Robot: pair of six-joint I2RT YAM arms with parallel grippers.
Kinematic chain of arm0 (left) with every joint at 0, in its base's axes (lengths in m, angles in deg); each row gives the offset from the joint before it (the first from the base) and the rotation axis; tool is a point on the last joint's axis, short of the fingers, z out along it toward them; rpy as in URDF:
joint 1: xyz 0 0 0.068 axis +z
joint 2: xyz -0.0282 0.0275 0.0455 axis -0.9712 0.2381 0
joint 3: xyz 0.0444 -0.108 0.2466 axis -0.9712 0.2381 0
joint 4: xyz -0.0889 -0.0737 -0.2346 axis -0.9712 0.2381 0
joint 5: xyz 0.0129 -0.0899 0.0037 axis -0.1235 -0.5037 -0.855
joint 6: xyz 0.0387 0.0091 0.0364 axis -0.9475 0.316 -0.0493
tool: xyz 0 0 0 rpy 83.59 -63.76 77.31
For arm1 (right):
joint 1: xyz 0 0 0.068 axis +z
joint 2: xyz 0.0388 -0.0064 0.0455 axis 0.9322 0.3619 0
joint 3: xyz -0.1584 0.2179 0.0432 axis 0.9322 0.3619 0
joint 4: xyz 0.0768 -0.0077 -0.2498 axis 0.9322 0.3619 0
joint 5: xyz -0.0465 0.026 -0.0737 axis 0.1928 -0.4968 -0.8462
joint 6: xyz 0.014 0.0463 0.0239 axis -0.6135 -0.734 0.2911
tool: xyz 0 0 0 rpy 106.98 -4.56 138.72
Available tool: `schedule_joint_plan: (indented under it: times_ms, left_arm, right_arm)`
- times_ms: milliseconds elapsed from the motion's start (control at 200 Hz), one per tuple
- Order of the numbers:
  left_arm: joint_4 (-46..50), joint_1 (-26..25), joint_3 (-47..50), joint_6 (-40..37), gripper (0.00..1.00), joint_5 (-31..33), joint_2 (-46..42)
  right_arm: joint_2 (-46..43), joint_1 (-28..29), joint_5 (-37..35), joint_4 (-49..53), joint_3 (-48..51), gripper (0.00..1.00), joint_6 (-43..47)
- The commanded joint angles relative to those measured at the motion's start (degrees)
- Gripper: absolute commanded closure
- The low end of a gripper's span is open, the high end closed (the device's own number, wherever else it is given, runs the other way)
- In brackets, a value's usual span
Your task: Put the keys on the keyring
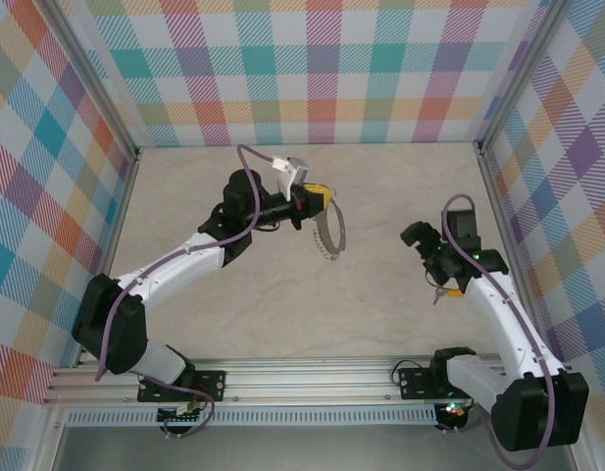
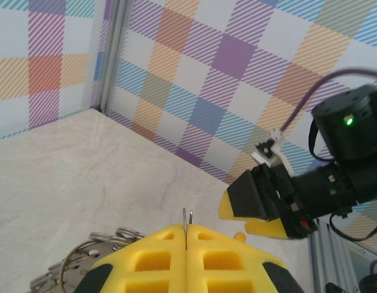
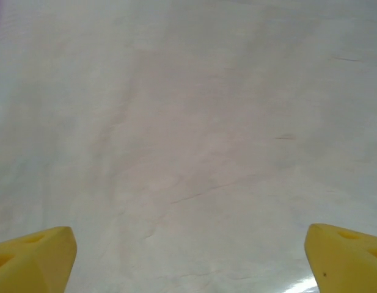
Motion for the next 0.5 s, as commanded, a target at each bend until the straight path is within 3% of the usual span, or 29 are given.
schedule_joint_plan:
  times_ms: [0, 165, 495]
  left_arm:
    - [-6.25, 0.77, 1.24, 0.6, 1.0, 0.3, -2.46]
    - [-7.75, 1.35, 1.88, 1.84, 1.0, -0.29, -1.51]
    - [-11.15, 1.57, 2.9, 4.43, 1.0, -1.82, -0.21]
  right_arm:
    - [-0.21, -2.42, -4.51, 3.2, 2.73, 0.01, -6.32]
    - [2.82, -4.07, -5.05, 2.01, 3.91, 0.03, -8.25]
    - [9.77, -5.33, -7.54, 2.6, 3.69, 0.24, -10.71]
